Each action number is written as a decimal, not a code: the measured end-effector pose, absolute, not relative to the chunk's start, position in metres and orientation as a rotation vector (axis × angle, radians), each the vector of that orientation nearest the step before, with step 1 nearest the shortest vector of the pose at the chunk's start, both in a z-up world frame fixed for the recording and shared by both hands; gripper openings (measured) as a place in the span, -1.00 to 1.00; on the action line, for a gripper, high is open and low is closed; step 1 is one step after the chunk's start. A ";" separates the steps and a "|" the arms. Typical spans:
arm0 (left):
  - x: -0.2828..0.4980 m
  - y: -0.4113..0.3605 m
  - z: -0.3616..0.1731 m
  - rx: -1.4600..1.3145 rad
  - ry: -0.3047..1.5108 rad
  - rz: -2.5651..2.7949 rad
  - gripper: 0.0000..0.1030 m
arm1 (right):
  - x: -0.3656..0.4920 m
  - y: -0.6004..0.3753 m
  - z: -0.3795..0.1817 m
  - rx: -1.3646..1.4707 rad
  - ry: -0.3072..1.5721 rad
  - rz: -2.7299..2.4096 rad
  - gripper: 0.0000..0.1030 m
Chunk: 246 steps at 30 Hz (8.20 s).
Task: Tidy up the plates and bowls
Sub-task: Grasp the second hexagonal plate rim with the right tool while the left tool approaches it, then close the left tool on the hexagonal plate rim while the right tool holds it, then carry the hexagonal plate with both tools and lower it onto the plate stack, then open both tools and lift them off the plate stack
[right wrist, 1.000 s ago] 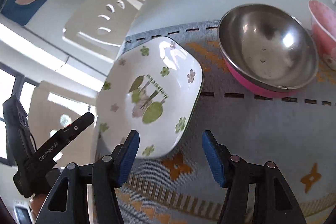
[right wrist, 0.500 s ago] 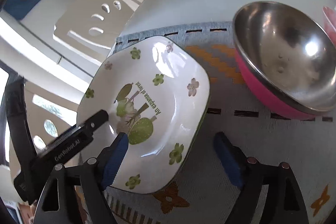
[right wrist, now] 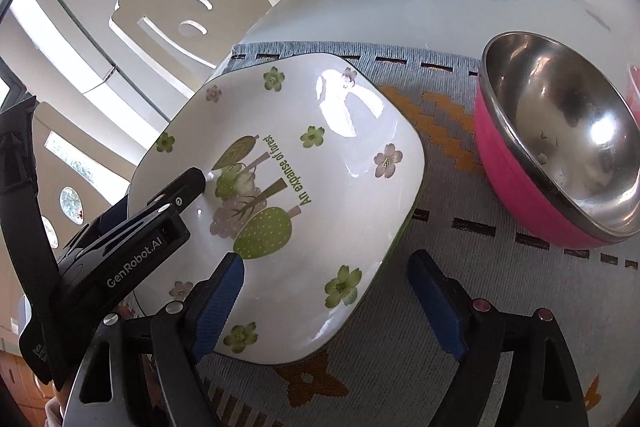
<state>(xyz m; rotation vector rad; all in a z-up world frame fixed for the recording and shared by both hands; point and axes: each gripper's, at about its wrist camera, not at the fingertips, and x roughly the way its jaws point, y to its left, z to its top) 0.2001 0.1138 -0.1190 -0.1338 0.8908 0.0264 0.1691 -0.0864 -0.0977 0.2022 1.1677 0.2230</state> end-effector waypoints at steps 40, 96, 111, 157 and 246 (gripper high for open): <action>0.224 0.122 -0.110 -0.165 0.974 -0.177 -0.37 | 0.198 -0.118 -0.110 0.607 1.239 0.260 -0.69; 0.038 0.020 -0.012 -0.154 0.863 -0.260 -0.45 | 0.018 -0.213 -0.023 0.575 1.078 0.304 -0.73; -0.005 0.008 -0.014 -0.214 0.911 -0.297 -0.45 | -0.021 -0.238 -0.023 0.548 1.090 0.324 -0.73; -0.097 -0.013 -0.067 -0.100 1.121 -0.337 -0.45 | -0.093 -0.238 -0.064 0.498 1.240 0.207 -0.73; 0.012 0.002 -0.064 -0.111 1.196 -0.305 -0.07 | -0.030 -0.256 -0.050 0.557 1.348 0.099 -0.46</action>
